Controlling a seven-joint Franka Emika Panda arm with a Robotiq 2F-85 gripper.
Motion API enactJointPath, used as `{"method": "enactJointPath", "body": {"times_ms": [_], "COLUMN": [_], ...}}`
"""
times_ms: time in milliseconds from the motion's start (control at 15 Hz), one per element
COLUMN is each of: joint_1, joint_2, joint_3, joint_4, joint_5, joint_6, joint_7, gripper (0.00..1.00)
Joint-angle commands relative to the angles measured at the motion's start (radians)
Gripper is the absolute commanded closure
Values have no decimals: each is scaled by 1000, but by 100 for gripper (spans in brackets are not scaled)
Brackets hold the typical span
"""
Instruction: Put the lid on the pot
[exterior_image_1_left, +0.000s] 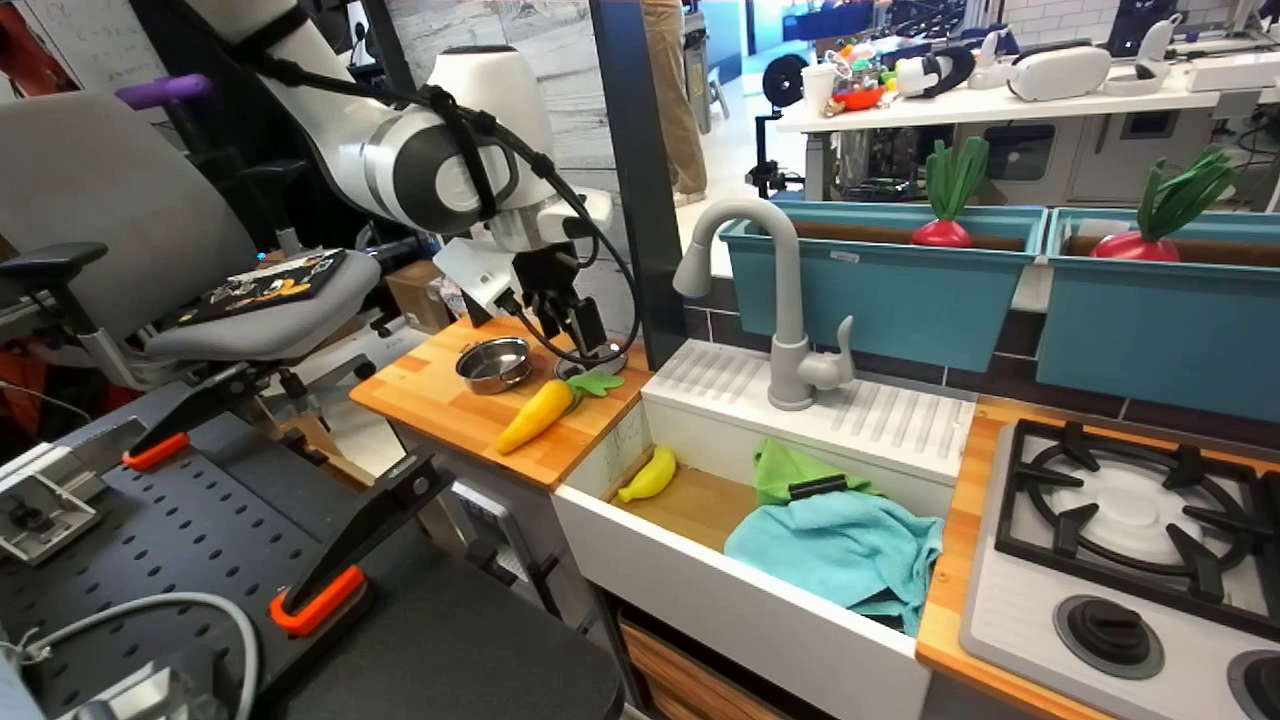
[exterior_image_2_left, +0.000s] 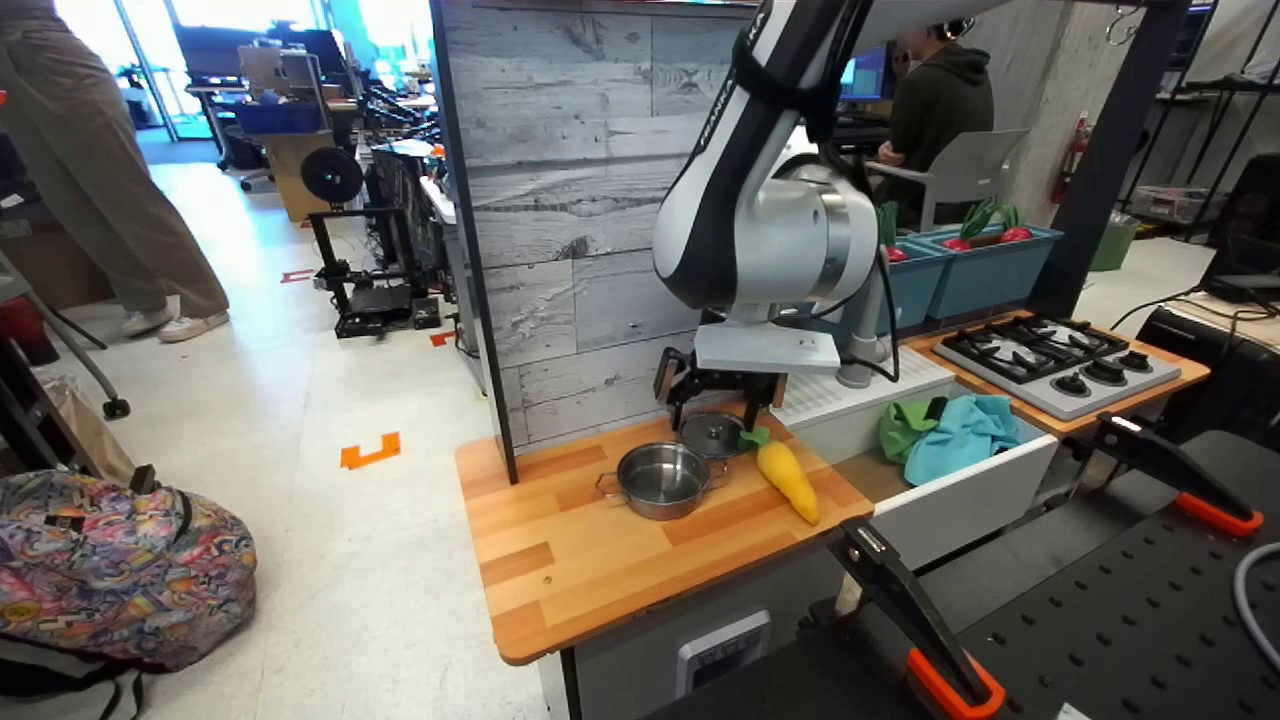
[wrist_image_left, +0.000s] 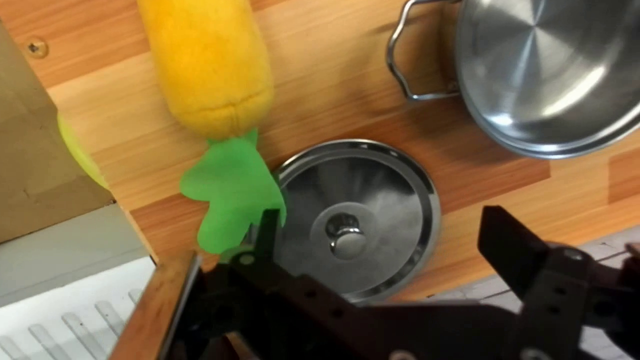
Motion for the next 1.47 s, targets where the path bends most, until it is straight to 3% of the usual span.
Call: {"method": "enactJointPath", "body": {"times_ms": [0, 267, 400, 733, 800, 933, 1000, 1133, 1333, 1400], "joint_1": [0, 1, 8, 27, 34, 45, 56, 66, 69, 67], "joint_2": [9, 22, 29, 59, 67, 80, 83, 89, 84, 79], "joint_3": [2, -7, -17, -55, -63, -77, -89, -100, -102, -100], "joint_4": [28, 52, 62, 86, 93, 103, 107, 115, 123, 119], "joint_5": [-30, -32, -36, -60, -63, -67, -74, -84, -96, -97], "joint_6": [14, 7, 0, -22, -26, -33, -36, -40, -47, -47], "joint_7": [1, 7, 12, 32, 39, 44, 48, 50, 56, 55], "gripper": [0, 0, 26, 65, 23, 27, 71, 69, 89, 90]}}
